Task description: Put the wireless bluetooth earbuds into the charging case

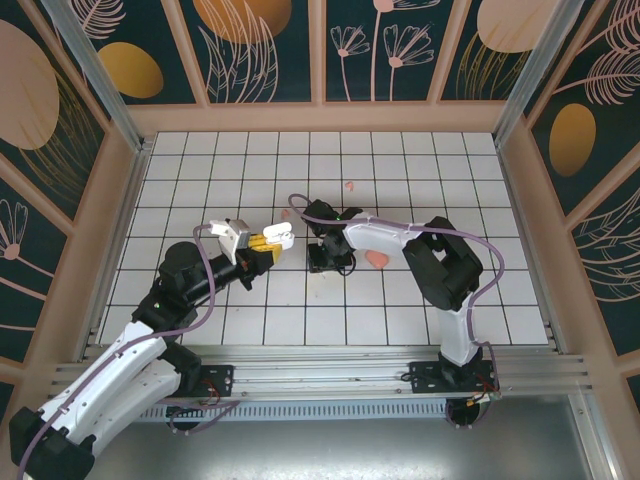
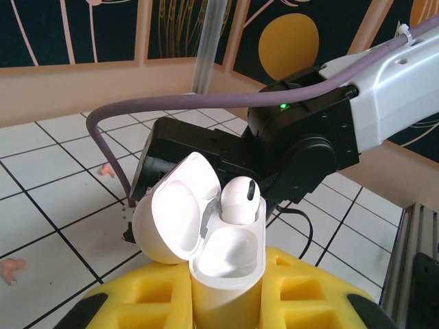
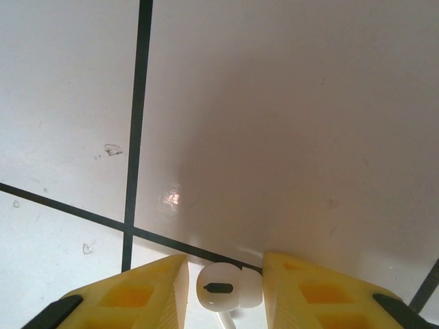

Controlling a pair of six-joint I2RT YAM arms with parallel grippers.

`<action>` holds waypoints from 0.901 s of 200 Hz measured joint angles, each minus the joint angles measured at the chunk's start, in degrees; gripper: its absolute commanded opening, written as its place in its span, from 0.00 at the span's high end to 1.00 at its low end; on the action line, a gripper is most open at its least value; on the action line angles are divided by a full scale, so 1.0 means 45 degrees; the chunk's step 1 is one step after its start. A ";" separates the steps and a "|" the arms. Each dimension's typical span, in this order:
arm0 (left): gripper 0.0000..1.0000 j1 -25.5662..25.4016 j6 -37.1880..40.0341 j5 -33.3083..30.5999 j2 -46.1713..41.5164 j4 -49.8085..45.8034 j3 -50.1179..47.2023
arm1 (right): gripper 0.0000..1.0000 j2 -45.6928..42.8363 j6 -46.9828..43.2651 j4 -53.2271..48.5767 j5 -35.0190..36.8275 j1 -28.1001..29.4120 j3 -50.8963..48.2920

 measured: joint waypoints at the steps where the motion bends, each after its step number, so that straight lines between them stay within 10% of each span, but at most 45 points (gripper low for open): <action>1: 1.00 0.0000 0.0005 0.0000 0.0000 0.0000 0.0000 | 0.69 0.0000 0.0000 -0.0010 0.0000 0.0000 0.0000; 180: 1.00 0.0000 0.0005 -0.0087 0.0355 0.0151 0.0000 | 0.76 -0.2365 0.0335 -0.0534 0.2035 -0.0165 -0.0015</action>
